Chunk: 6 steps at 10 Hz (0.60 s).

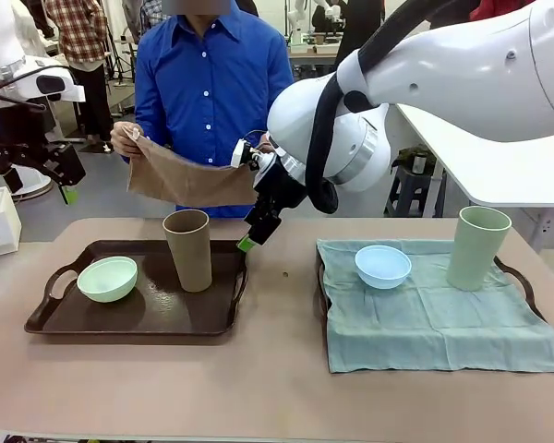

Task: Set up a tray with a mat and arrange the tableware.
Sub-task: Pick up the Picnic Bowl and Reusable plastic cup from the Handle tray in front of the human's position and hold them in the air.

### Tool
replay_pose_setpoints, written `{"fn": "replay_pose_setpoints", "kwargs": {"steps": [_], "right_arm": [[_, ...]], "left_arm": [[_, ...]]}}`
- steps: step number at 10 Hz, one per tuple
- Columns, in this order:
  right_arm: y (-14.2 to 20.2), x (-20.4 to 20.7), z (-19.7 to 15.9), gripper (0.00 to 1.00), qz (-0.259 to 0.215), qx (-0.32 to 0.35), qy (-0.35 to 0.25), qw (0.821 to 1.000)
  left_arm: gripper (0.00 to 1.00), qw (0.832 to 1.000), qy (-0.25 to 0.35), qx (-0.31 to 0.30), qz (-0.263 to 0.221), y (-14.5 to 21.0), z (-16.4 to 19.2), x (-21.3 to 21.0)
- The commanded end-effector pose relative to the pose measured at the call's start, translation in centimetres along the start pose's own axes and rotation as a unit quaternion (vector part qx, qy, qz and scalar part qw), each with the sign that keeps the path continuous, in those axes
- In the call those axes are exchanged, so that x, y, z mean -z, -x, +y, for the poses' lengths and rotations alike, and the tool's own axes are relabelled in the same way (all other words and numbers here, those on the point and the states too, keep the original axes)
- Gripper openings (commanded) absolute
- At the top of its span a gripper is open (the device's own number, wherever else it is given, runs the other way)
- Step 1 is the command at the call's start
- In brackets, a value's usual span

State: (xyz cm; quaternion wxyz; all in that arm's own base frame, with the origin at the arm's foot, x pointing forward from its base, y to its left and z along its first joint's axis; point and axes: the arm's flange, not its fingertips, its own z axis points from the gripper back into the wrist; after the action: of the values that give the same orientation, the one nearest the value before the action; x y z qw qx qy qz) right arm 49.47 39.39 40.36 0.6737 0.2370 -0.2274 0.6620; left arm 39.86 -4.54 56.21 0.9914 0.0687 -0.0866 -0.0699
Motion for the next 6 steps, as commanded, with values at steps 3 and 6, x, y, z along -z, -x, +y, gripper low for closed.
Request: {"fn": "replay_pose_setpoints", "kwargs": {"steps": [3, 6], "right_arm": [[1.7, 2.4, -2.5, 1.0, -0.054, -0.092, -0.031, 0.994], [2.1, 3.5, -3.8, 1.0, -0.088, -0.097, -0.017, 0.991]], "left_arm": [[1.0, 1.0, 0.016, -0.008, -0.015, -1.1, 2.9, 3.4], [1.0, 0.998, 0.063, 0.016, -0.001, -1.5, 4.2, 7.2]]}}
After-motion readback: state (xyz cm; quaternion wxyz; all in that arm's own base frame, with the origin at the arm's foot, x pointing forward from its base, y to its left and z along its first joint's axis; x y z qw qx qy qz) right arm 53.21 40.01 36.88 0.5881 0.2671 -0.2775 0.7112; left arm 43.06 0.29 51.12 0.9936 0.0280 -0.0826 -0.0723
